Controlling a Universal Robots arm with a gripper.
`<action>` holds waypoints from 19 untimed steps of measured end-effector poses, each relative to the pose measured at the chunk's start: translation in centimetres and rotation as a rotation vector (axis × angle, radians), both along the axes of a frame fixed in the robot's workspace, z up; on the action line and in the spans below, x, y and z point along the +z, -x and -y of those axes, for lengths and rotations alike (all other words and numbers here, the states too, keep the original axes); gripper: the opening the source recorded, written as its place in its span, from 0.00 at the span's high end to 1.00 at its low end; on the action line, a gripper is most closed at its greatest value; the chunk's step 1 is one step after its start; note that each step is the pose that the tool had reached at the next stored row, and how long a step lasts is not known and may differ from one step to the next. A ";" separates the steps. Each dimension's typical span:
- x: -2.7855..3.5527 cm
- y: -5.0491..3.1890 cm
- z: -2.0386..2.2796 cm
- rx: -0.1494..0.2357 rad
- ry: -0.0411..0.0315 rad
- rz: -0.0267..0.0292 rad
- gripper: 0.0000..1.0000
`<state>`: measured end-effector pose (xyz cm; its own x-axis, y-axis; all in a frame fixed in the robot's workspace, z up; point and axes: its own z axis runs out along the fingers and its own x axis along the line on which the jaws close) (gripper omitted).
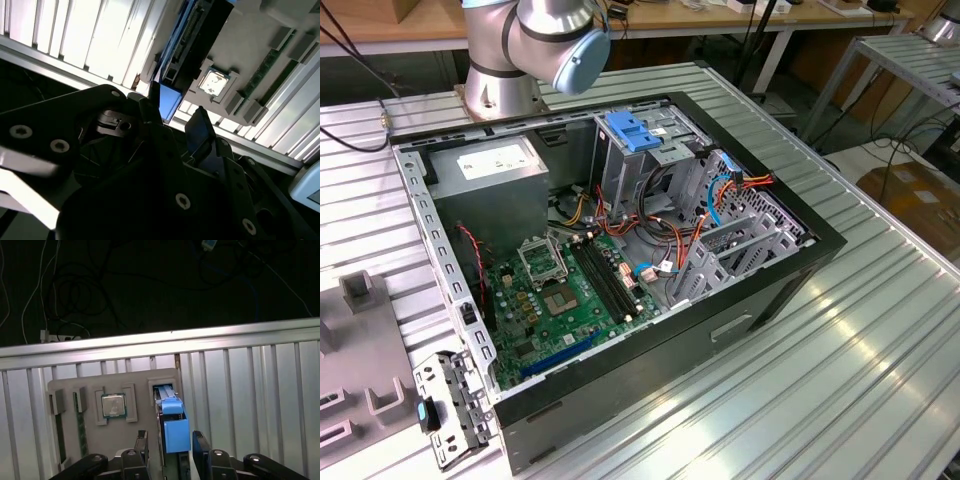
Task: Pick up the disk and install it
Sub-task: 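Pick up the disk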
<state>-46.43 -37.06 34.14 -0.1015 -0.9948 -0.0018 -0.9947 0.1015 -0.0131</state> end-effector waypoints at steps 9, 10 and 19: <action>-0.36 0.12 -0.35 0.001 0.0000 -0.0083 0.52; -0.36 0.12 -0.35 0.001 0.0001 -0.0083 0.52; -0.40 0.15 -0.35 0.001 0.0000 -0.0081 0.52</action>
